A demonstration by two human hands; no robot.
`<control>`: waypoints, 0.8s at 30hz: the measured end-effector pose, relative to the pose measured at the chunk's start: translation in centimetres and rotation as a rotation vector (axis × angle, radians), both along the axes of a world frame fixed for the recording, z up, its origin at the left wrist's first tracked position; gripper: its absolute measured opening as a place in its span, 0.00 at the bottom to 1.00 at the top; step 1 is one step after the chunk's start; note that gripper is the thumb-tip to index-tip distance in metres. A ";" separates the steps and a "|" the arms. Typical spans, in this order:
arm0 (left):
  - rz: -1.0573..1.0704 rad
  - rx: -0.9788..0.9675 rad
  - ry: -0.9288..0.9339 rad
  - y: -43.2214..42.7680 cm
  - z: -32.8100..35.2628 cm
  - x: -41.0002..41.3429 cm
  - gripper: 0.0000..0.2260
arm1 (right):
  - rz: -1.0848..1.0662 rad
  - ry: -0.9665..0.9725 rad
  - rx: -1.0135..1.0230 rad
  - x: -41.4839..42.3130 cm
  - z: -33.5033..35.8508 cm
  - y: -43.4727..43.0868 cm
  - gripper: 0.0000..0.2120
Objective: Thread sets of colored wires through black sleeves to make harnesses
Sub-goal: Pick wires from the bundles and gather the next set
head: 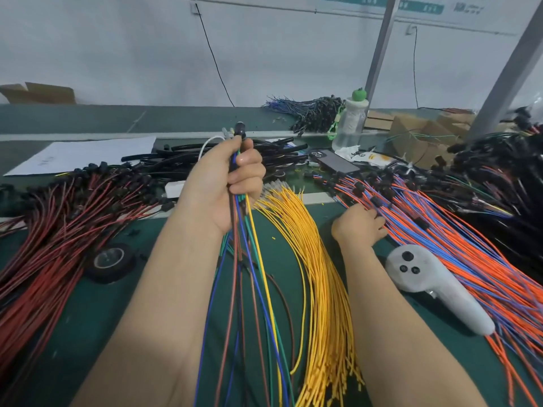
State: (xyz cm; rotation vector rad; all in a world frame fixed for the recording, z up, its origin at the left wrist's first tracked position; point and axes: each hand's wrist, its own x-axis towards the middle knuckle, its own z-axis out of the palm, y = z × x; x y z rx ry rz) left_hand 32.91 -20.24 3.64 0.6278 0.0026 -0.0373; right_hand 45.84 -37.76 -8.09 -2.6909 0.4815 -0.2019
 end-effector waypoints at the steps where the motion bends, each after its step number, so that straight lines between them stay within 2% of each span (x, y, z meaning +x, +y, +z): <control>1: 0.001 0.003 0.003 0.0 -0.1 0.0 0.14 | -0.005 -0.001 0.000 0.0 -0.1 0.0 0.20; 11: 0.047 0.095 -0.036 1.6 -0.1 -0.4 0.14 | -0.028 -0.046 0.025 -0.1 -0.1 0.1 0.22; 16: 0.067 0.071 -0.010 1.9 -0.5 -0.3 0.14 | -0.036 -0.032 0.006 -0.4 -0.2 0.0 0.24; 24: 0.050 0.058 0.006 1.6 -1.1 0.1 0.13 | -0.016 0.026 -0.023 -0.1 -0.3 0.3 0.19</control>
